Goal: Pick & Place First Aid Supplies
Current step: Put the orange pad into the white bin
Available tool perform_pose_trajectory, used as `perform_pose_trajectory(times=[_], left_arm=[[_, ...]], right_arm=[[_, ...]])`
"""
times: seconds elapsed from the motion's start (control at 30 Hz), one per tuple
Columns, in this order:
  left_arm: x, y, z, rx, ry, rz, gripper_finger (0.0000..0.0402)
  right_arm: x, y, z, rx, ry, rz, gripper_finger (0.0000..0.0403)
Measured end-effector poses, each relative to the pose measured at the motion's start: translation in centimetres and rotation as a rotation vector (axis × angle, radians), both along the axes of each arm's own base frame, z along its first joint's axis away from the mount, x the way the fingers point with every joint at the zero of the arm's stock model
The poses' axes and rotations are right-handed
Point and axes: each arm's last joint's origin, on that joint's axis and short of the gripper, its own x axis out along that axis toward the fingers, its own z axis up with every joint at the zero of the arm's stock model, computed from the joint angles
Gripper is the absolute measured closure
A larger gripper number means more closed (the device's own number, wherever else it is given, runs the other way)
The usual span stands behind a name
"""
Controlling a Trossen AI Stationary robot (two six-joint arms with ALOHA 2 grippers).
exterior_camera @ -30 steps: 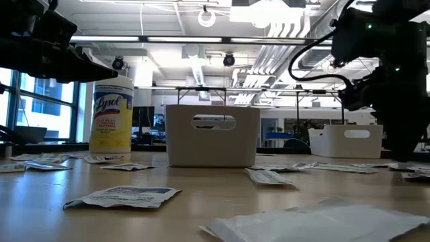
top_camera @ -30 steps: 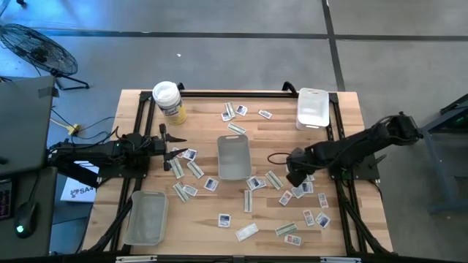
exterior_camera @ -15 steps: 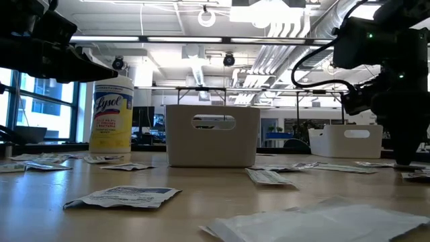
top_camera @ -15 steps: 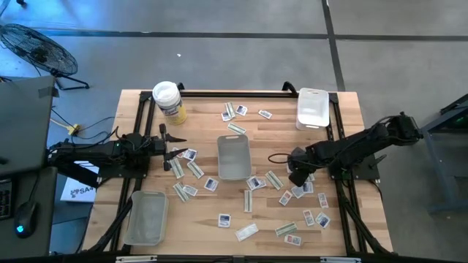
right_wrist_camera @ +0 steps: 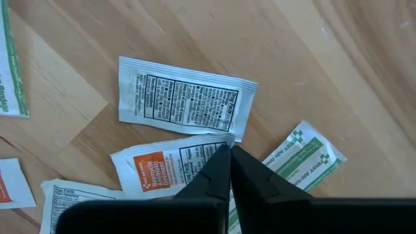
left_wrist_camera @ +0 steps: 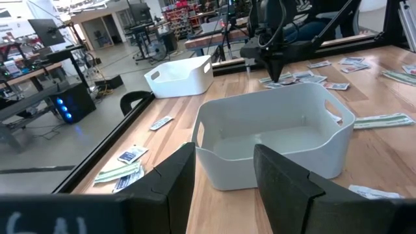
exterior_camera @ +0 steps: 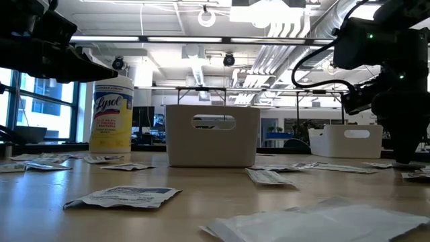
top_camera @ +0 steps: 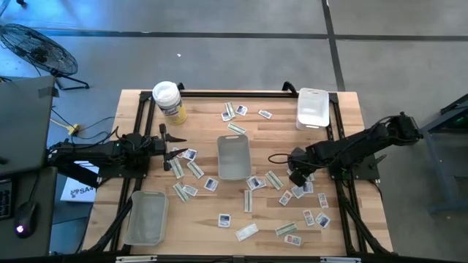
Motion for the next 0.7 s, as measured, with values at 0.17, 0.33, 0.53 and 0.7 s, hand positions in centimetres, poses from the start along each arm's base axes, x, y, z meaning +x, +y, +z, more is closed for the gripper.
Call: perform_pose_trajectory(times=[0.17,0.33,0.53,0.7], left_arm=[[0.0,0.0,0.0,0.000,0.000,0.000,0.0247],[0.0,0.0,0.0,0.000,0.000,0.000,0.0247],[0.0,0.0,0.0,0.000,0.000,0.000,0.0247],[0.0,0.0,0.0,0.000,0.000,0.000,0.0247]], right_arm=[[0.3,0.1,0.5,0.005,0.004,-0.004,0.0401],[1.6,0.2,2.5,0.001,-0.030,-0.009,0.0402],[3.2,-0.9,6.5,-0.102,-0.050,-0.070,0.0402],[3.6,-3.9,10.2,-0.291,-0.050,-0.285,0.0402]])
